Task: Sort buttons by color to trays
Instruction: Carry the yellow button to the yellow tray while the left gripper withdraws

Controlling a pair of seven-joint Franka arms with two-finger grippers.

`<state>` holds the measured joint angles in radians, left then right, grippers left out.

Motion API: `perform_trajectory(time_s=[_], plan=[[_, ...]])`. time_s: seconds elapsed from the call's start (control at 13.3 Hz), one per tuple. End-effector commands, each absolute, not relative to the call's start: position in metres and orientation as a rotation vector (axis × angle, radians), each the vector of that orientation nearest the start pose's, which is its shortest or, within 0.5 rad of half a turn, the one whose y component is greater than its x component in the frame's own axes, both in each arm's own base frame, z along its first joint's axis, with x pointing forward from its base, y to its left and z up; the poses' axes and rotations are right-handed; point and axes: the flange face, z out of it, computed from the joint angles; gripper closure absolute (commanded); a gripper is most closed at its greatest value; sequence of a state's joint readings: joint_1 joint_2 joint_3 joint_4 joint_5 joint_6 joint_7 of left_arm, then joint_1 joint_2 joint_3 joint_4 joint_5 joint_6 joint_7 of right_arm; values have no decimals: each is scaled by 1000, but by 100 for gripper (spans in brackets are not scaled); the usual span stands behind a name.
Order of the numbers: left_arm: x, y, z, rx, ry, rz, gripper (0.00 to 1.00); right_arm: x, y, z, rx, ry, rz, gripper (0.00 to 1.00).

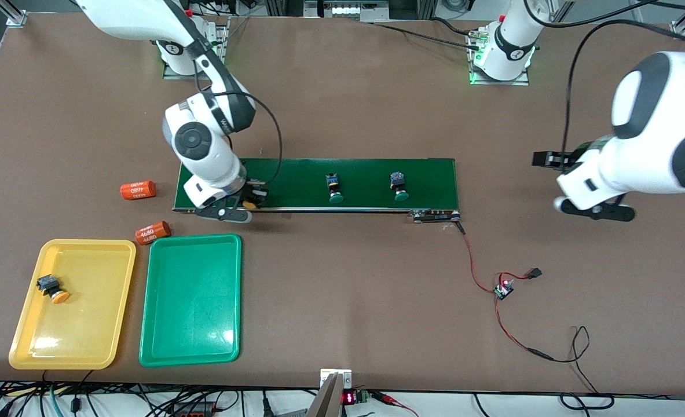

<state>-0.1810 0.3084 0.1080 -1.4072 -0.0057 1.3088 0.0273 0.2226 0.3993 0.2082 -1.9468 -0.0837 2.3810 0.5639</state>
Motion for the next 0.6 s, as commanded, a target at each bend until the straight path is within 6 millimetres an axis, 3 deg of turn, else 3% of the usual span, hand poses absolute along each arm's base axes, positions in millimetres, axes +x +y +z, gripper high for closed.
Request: perform_trajectory(time_s=[0.0,0.15,0.3,0.45,0.53], plan=[[591,-17,533,-3093,112,569,0,607,214,318,-3089,54,-111,88],[588,-8,552,-3137,111,459,0,637,161,313,-3084,-4,-125,88],[557,-15,562,-3139,90,290,0,652,114,305,-3080,-133,-122,88],[549,-5,566,-3141,77,159,0,660,81,304,-3084,-242,-133,88],[548,-12,569,-3131,99,156,0,664,66,298,-3085,-299,-127,88]])
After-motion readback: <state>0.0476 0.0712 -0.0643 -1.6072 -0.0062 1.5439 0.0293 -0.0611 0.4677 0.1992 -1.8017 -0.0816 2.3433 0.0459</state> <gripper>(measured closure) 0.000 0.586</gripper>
